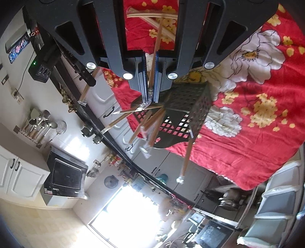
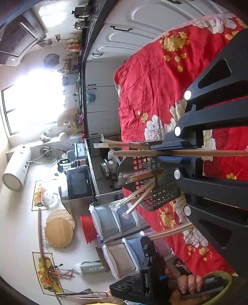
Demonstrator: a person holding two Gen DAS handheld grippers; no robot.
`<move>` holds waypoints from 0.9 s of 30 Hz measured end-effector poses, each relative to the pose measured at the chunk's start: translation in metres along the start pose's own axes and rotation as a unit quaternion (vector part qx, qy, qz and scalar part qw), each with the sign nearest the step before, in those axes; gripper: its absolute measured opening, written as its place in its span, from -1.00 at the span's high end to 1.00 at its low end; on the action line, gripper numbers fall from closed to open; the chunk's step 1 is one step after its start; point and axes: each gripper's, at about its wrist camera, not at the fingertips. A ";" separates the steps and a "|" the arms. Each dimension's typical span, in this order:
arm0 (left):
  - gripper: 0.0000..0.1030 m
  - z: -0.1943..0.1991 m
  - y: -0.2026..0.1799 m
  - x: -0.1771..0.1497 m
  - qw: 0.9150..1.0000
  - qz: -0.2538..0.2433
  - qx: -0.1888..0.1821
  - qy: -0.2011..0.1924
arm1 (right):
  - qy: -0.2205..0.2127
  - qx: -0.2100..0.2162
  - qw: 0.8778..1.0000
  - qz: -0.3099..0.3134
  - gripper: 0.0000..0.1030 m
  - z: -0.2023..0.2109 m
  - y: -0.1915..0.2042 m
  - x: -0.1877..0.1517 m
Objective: Organize utensils
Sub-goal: 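Lift both held chopsticks toward the green basket, then lower both held chopsticks into the green basket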
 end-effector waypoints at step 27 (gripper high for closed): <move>0.94 0.036 -0.043 0.051 0.995 -0.071 0.010 -0.065 | -0.080 0.000 0.997 0.018 0.89 0.021 0.004 0.056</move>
Point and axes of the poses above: each gripper's, at about its wrist camera, not at the fingertips, and z roughly against the way its jaws point, y to its left, x to its top, and after that the axes turned 10 degrees about y, right-handed
